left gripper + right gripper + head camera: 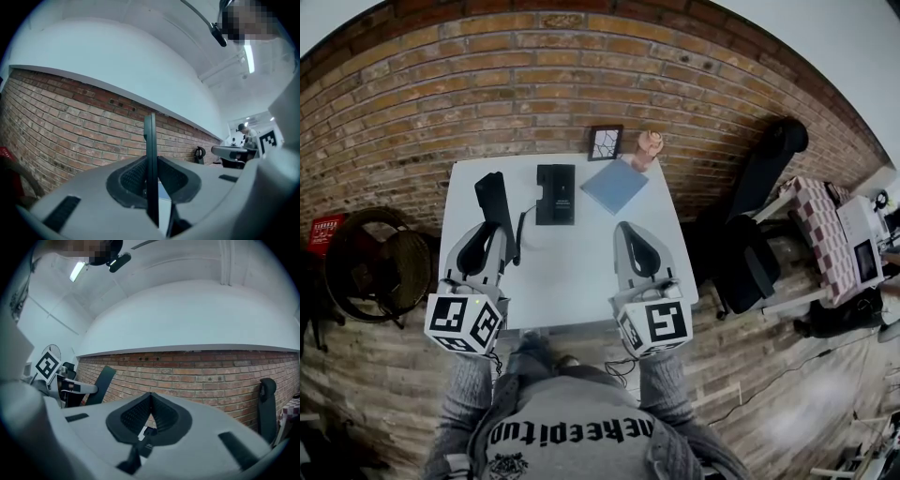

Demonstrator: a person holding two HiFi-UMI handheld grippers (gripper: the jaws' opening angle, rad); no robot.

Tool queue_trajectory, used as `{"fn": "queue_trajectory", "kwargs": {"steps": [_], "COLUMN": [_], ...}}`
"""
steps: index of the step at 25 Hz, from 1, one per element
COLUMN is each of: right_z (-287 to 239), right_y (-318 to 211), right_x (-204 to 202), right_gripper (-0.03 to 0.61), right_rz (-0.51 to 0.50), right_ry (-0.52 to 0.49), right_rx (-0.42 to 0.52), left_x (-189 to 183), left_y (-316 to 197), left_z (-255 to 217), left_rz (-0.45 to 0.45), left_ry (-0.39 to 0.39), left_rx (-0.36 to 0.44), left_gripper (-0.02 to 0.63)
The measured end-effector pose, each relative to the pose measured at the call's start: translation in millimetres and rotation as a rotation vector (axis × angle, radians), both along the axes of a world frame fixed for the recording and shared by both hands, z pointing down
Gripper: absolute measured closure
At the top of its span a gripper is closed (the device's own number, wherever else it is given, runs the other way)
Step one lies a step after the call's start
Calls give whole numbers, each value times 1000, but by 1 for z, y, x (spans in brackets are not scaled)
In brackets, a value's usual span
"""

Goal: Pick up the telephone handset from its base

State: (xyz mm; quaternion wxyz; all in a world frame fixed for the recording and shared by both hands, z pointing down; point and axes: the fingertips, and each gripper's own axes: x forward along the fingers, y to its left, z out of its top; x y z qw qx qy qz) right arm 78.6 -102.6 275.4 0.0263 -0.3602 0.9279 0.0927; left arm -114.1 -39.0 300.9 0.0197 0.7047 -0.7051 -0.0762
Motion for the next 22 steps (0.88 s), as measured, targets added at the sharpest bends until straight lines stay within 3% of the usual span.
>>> {"fn": "queue_trajectory", "kwargs": {"steps": [22], "right_z": [-1], "right_y": [12], "right_x": [35], "right_gripper": [574], "right_rz": [54], "right_ry": [10], "right_rx": [10], "left_x": [16], "left_y": [30], "left_z": [-16], "left_rz": [-62], "left_ry": [-32], "left_rx": [66], "left_gripper": [546]}}
